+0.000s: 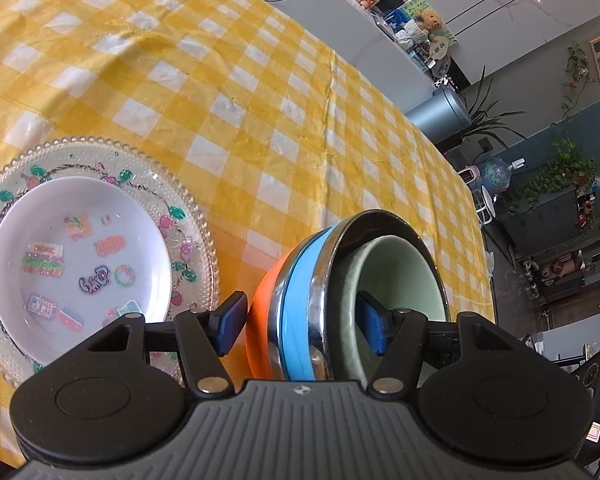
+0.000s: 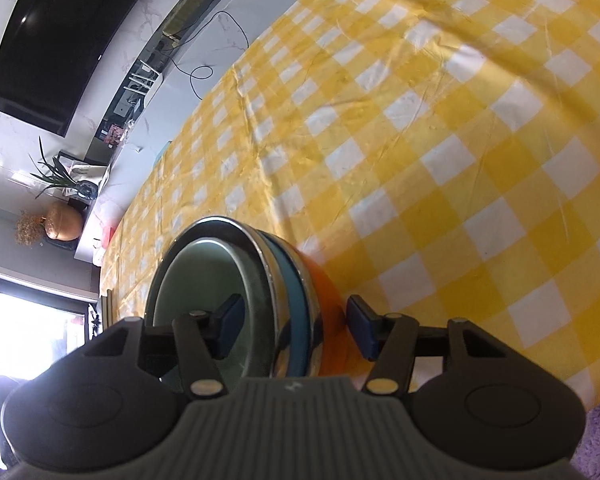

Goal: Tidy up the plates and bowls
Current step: 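Lift the nested bowls with both grippers and lower them onto the sticker plate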

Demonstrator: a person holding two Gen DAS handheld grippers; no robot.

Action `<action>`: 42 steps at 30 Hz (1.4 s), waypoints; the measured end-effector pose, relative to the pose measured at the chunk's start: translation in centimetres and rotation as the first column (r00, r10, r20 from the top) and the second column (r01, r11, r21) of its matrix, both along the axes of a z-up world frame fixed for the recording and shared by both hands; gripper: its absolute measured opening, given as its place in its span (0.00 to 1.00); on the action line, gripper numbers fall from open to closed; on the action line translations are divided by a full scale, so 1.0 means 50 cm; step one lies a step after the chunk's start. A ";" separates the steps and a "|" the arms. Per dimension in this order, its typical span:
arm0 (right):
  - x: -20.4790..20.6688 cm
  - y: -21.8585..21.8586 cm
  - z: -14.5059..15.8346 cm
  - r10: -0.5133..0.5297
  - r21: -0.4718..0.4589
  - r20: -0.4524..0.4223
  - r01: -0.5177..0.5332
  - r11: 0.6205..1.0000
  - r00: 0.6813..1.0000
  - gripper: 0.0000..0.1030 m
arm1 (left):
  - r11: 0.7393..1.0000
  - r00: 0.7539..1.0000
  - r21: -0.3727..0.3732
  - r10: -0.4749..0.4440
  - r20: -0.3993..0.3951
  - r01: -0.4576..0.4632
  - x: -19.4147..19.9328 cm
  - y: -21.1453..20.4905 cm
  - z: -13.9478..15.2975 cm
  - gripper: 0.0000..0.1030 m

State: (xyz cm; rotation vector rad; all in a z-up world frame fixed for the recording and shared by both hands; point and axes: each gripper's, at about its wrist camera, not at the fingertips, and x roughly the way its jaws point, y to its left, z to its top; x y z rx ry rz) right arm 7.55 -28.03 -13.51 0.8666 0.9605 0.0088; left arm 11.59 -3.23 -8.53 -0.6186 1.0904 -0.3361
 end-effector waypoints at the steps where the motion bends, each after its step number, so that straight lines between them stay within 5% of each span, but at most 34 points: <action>1: 0.002 0.000 -0.001 0.002 -0.005 -0.002 -0.002 1.000 1.000 0.53 | 1.000 1.000 0.001 0.000 -0.005 0.000 0.000 -0.001 -0.001 0.68; 8: 0.004 -0.005 -0.009 -0.006 -0.006 -0.025 0.006 1.000 1.000 0.46 | 0.999 1.000 0.042 -0.022 -0.015 0.023 0.002 -0.014 -0.005 0.57; 28: -0.016 0.012 0.034 -0.007 -0.081 -0.023 0.005 0.997 1.000 0.39 | 0.996 0.999 0.076 -0.042 0.022 0.040 -0.018 -0.018 0.039 0.56; 42: -0.009 0.122 0.109 0.093 -0.092 0.047 -0.089 0.992 0.995 0.38 | 0.995 0.995 0.065 0.067 0.068 -0.071 -0.043 0.101 0.113 0.56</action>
